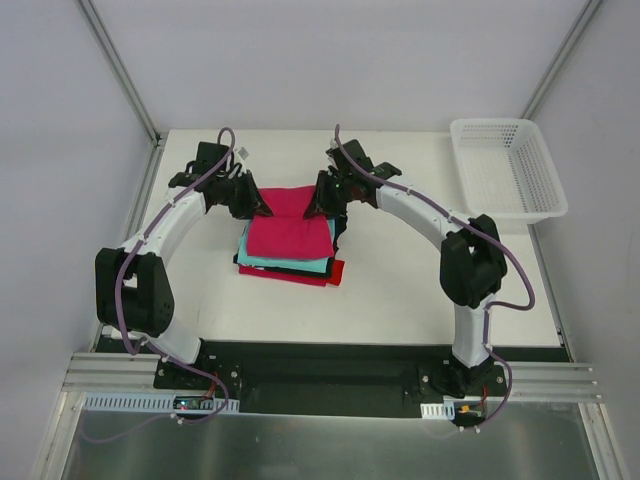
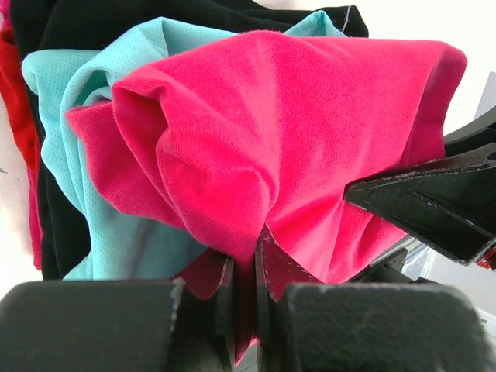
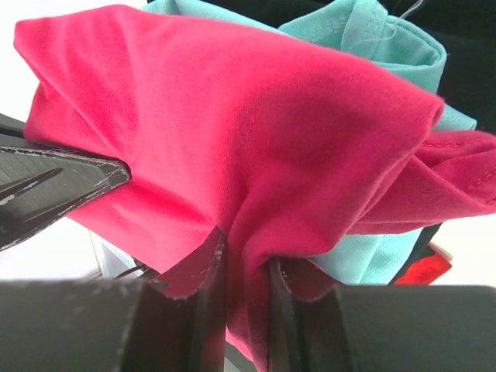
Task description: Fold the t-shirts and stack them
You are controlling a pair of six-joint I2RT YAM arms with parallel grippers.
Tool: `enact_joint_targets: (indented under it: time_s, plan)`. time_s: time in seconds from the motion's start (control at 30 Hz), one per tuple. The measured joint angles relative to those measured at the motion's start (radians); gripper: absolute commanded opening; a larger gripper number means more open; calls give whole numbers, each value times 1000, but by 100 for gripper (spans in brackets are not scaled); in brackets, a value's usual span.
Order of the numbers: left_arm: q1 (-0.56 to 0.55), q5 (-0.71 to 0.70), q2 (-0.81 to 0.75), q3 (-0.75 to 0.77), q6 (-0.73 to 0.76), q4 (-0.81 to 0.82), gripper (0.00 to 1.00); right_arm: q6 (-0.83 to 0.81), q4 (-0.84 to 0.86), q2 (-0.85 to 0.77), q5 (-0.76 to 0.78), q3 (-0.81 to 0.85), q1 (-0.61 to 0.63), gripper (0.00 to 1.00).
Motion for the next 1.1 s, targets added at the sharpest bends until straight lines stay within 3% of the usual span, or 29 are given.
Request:
enact_joint_targets:
  time_s: [0.97,1.03,1.07,1.1]
  plan:
    - [40,20,27,52,5,-8,0,9,16,21,-2,32,11,1]
    - [39,21,27,50,6,-8,17,9,16,22,-2,27,11,8]
    - [39,21,27,50,6,-8,36,9,16,23,-2,27,11,15]
    - [39,20,27,49,9,-8,45,9,17,24,-2,27,11,22]
